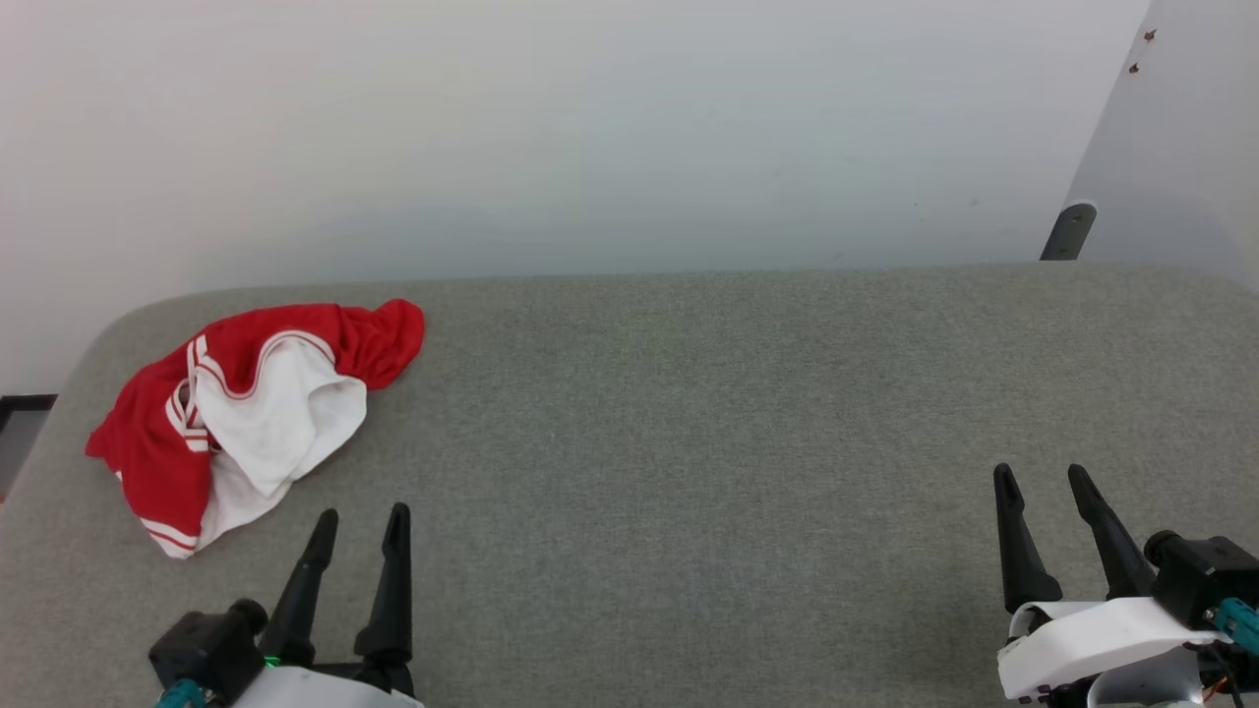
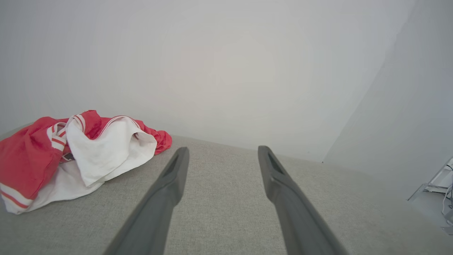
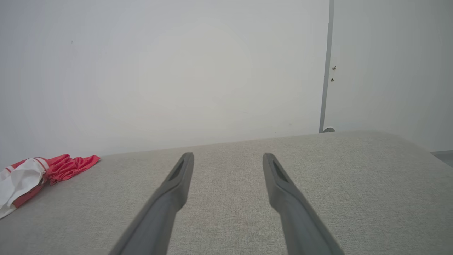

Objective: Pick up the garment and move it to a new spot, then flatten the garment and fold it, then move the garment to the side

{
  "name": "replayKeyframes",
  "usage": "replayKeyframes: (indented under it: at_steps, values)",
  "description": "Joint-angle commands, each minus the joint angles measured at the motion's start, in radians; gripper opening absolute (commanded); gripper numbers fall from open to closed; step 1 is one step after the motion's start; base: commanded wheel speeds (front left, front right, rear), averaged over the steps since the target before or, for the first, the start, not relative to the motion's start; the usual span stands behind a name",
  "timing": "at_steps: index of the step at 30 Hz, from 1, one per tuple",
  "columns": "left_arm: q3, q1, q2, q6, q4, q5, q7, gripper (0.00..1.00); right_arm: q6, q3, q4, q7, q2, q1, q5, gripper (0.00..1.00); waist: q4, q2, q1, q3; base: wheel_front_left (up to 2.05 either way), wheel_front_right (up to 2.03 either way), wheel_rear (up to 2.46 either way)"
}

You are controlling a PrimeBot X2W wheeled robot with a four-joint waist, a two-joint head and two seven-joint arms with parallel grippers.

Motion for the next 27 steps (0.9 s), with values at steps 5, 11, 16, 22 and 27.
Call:
replayKeyframes:
  at_steps: [5,11,16,22,27]
  values:
    - [0.003,0.010,0.002,-0.006,-0.011,0.045,-0.015,1.00,0.001,0.002,-0.013,-0.013,0.002,0.003,-0.046,1.00,-0.001,0.0000,0.0000,-0.002,0.00,0.00,0.00]
    - [0.002,0.012,0.003,-0.013,-0.014,0.082,-0.026,1.00,0.001,0.003,-0.018,-0.022,0.002,0.007,-0.084,1.00,-0.002,0.0000,0.0000,-0.004,0.00,0.00,0.00]
    - [-0.005,0.016,0.005,-0.016,-0.011,0.110,-0.034,1.00,0.001,0.006,-0.023,-0.026,0.002,0.013,-0.120,1.00,0.000,0.0000,0.0000,-0.007,0.00,0.00,0.00]
    - [-0.018,0.003,0.007,-0.020,0.010,0.127,-0.040,1.00,0.001,0.003,-0.023,-0.028,0.002,0.021,-0.142,1.00,0.033,0.0000,0.0000,-0.020,0.00,0.00,0.00]
    - [-0.021,-0.009,0.007,-0.011,0.036,0.119,-0.033,1.00,0.001,0.016,-0.020,-0.024,0.002,0.026,-0.135,1.00,0.092,0.0000,0.0000,-0.040,0.00,0.00,0.00]
